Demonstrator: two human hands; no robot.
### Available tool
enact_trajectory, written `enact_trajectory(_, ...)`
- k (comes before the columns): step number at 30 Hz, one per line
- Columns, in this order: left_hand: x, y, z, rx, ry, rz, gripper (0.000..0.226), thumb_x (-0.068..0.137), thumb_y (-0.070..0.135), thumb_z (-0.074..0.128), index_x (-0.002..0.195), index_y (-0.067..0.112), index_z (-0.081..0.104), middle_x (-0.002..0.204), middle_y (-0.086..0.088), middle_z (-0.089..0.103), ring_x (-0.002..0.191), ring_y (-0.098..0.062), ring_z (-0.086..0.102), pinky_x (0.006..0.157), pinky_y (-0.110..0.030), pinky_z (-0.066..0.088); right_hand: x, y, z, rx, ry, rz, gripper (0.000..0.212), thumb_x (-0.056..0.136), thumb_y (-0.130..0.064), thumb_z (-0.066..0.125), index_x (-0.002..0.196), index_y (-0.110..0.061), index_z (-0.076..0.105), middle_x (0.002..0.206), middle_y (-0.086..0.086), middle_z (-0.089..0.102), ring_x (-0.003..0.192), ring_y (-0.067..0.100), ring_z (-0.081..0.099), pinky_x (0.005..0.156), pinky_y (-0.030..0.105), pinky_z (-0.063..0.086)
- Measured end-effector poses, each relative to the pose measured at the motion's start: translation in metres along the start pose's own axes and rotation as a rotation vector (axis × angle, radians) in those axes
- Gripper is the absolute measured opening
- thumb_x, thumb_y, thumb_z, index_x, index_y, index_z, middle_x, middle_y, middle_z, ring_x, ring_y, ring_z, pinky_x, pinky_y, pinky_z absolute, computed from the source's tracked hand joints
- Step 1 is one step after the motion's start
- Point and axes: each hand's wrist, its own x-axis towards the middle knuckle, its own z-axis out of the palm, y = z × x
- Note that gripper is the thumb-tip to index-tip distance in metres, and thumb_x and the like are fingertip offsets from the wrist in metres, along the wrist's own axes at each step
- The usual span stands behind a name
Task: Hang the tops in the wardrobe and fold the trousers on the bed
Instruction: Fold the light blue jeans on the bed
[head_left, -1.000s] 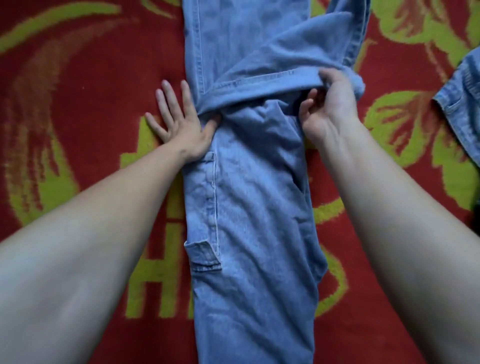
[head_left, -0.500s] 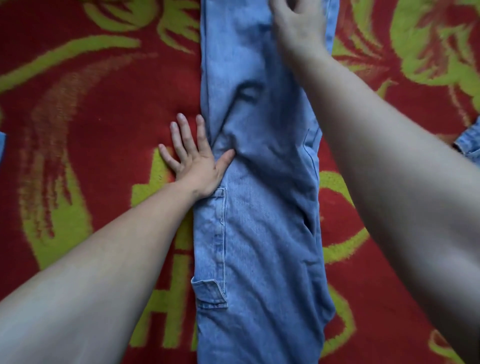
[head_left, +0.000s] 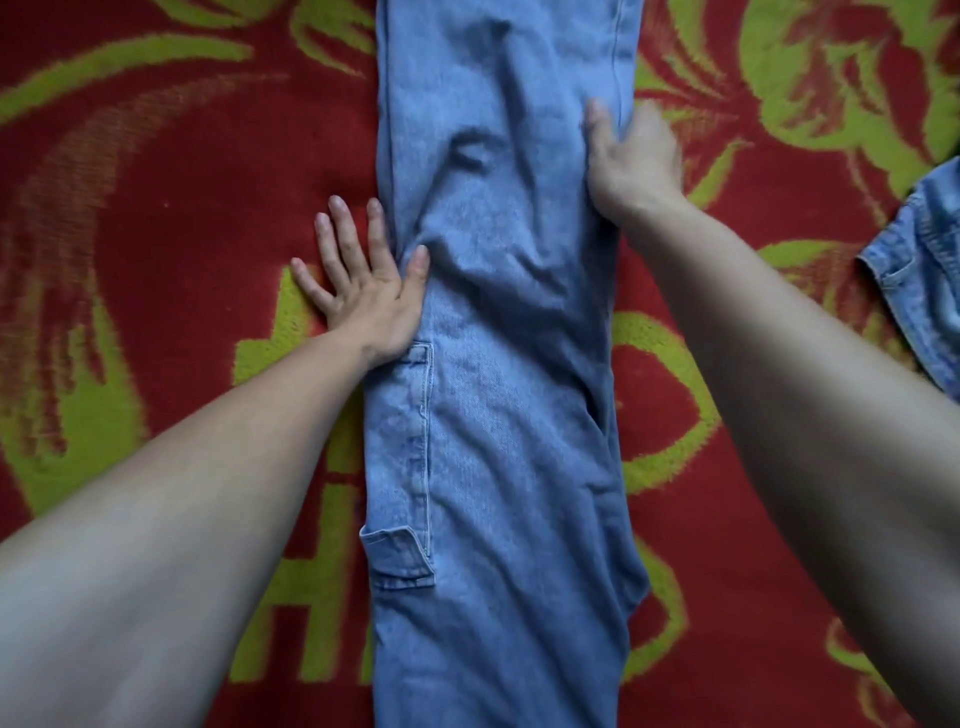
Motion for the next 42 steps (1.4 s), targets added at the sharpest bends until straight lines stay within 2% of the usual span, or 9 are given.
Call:
enact_trajectory(6, 0.001, -0.001, 0.007, -0.018, 0.029, -0.025, 0.077, 0.089, 0.066, 0.008, 0.157, 0.031, 0.000, 0.165, -0.003, -0.013, 0.151, -0.022, -0.013, 0.113, -0.059, -0.011, -0.004, 0.024, 0.008, -0.132, 0.116, 0.026, 0.063, 0.099, -0.053, 0.044, 0.145, -0.011, 0.036, 0.142, 0.016, 0.046, 0.128, 0.035, 0.048, 0.098, 0.040, 0.039)
enact_trajectory(9, 0.003, 0.002, 0.002, -0.043, 0.017, -0.029, 0.068, 0.098, 0.060, 0.021, 0.157, 0.029, 0.008, 0.165, -0.004, -0.006, 0.151, -0.023, -0.008, 0.114, -0.059, -0.010, -0.022, 0.026, 0.013, -0.262, 0.288, -0.283, 0.066, 0.099, -0.048, 0.037, 0.156, -0.018, 0.024, 0.160, 0.017, 0.022, 0.145, 0.033, 0.029, 0.112, 0.045, 0.031)
enact_trajectory(13, 0.011, 0.015, -0.024, -0.012, 0.279, -0.106, 0.077, 0.091, 0.071, 0.024, 0.141, 0.015, 0.042, 0.145, -0.014, 0.041, 0.135, -0.034, 0.034, 0.110, -0.057, 0.018, -0.031, 0.037, 0.035, -0.479, -0.199, -0.461, 0.067, 0.101, -0.060, 0.018, 0.159, -0.030, 0.003, 0.166, 0.011, -0.011, 0.152, 0.032, -0.010, 0.122, 0.055, 0.002)
enact_trajectory(16, 0.043, 0.021, -0.039, 0.000, 0.339, -0.146, 0.100, 0.083, 0.081, 0.030, 0.151, 0.008, 0.026, 0.158, -0.016, 0.024, 0.147, -0.033, 0.018, 0.116, -0.056, 0.006, -0.021, 0.041, 0.041, -0.458, -0.289, -0.420, 0.068, 0.098, -0.066, 0.013, 0.157, -0.036, -0.003, 0.165, 0.006, -0.020, 0.151, 0.029, -0.020, 0.121, 0.053, -0.008)
enact_trajectory(24, 0.081, 0.015, -0.027, 0.076, 0.095, -0.173, 0.103, 0.082, 0.080, 0.020, 0.156, 0.014, -0.009, 0.162, -0.017, -0.017, 0.150, -0.030, -0.017, 0.113, -0.062, -0.010, -0.003, -0.003, 0.043, -0.374, 0.174, -0.527, 0.060, 0.096, -0.049, 0.031, 0.150, -0.024, 0.039, 0.163, 0.016, 0.018, 0.151, 0.035, 0.014, 0.121, 0.049, 0.006)
enact_trajectory(29, 0.091, 0.014, -0.030, 0.003, 0.001, -0.225, 0.114, 0.069, 0.092, 0.006, 0.155, 0.020, -0.014, 0.160, -0.011, -0.026, 0.147, -0.024, -0.026, 0.111, -0.058, -0.017, 0.049, -0.046, 0.058, -0.525, -0.211, -0.479, 0.078, 0.093, -0.075, 0.013, 0.159, -0.035, 0.004, 0.166, 0.010, -0.011, 0.152, 0.036, -0.012, 0.121, 0.055, -0.006)
enact_trajectory(33, 0.095, 0.016, -0.032, 0.004, -0.055, -0.226, 0.110, 0.069, 0.087, 0.005, 0.154, 0.021, -0.017, 0.159, -0.011, -0.028, 0.147, -0.025, -0.027, 0.111, -0.059, -0.016, 0.064, -0.042, 0.043, -0.373, -0.144, -0.521, 0.075, 0.090, -0.076, 0.029, 0.155, -0.039, 0.025, 0.167, 0.009, 0.002, 0.153, 0.032, 0.001, 0.121, 0.048, 0.003)
enact_trajectory(37, 0.096, 0.016, -0.035, 0.015, -0.091, -0.222, 0.109, 0.070, 0.086, 0.007, 0.153, 0.021, -0.021, 0.158, -0.012, -0.032, 0.145, -0.025, -0.030, 0.110, -0.060, -0.018, 0.090, -0.043, 0.022, -0.010, 0.339, -0.094, 0.084, 0.080, -0.067, 0.053, 0.148, -0.021, 0.038, 0.153, 0.011, 0.035, 0.142, 0.026, 0.034, 0.113, 0.030, 0.024)
enact_trajectory(42, 0.097, 0.016, -0.035, 0.015, -0.108, -0.227, 0.111, 0.067, 0.089, 0.003, 0.151, 0.021, -0.024, 0.157, -0.011, -0.034, 0.144, -0.025, -0.033, 0.110, -0.059, -0.020, 0.128, -0.044, 0.000, 0.632, -0.048, 0.314, 0.064, 0.066, -0.051, 0.084, 0.110, -0.017, 0.051, 0.111, -0.002, 0.065, 0.098, 0.015, 0.069, 0.085, 0.037, 0.059)
